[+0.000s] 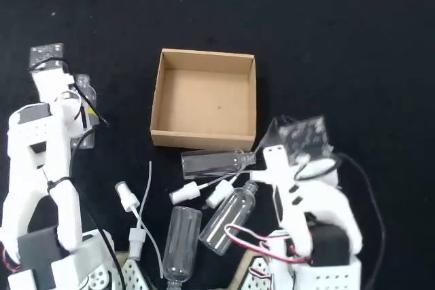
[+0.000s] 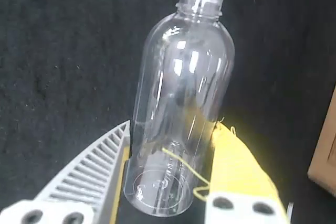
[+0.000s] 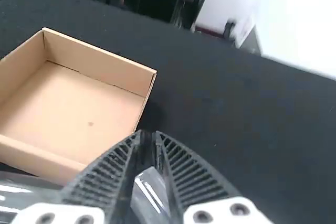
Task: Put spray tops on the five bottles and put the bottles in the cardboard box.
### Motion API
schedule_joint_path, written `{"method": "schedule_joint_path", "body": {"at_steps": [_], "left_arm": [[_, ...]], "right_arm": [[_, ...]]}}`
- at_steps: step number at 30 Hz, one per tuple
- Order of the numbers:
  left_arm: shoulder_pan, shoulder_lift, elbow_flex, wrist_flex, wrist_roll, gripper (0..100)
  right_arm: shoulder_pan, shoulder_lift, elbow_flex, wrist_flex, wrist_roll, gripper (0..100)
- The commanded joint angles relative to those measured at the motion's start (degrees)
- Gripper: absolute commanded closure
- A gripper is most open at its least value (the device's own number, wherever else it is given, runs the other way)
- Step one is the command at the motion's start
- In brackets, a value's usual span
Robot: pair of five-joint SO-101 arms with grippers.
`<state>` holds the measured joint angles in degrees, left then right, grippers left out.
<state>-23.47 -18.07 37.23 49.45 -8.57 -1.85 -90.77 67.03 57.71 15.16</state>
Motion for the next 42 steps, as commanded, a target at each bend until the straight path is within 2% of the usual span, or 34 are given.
{"method": "schedule_joint_path", "body": {"at_steps": [1, 3, 6, 10, 16, 20, 31, 34, 37, 39, 42], "left_arm": [[0.7, -1.0, 2.4, -4.2, 3.3, 89], [2.0, -1.0, 3.2, -4.4, 3.5, 89], [3.6, -1.0, 4.6, -4.6, 3.7, 89], [4.1, -1.0, 5.3, -4.6, 3.8, 89], [3.6, -1.0, 5.4, -4.0, 3.8, 89], [3.6, -1.0, 6.2, -4.5, 3.8, 89], [3.6, -1.1, 6.3, -4.0, 3.8, 89], [3.6, -1.1, 6.3, -4.0, 3.8, 89], [3.6, -1.1, 6.3, -4.0, 3.8, 89], [3.6, -1.1, 6.3, -4.0, 3.8, 89], [3.6, -1.1, 6.3, -4.0, 3.8, 89]], "right_arm": [[-0.5, 16.7, -11.6, -3.0, -6.0, 98.5], [-0.6, 25.4, -15.8, -3.6, -10.3, 98.2], [-2.5, 37.2, -19.9, -5.2, -14.2, 91.3], [-5.9, 50.1, -21.6, -9.8, -14.9, 82.6], [-6.9, 61.8, -21.6, -22.1, -14.9, 82.5], [-6.2, 66.9, -21.6, -26.0, -14.6, 82.5], [-4.9, 80.3, -25.4, -25.8, -14.5, 82.5], [-4.9, 83.6, -29.1, -21.4, -14.0, 85.3], [-5.3, 84.4, -33.0, -16.8, -8.9, 99.3], [-5.0, 84.4, -34.6, -15.5, -6.2, 96.7], [-3.9, 85.0, -35.6, -15.4, -1.3, 98.7]]}}
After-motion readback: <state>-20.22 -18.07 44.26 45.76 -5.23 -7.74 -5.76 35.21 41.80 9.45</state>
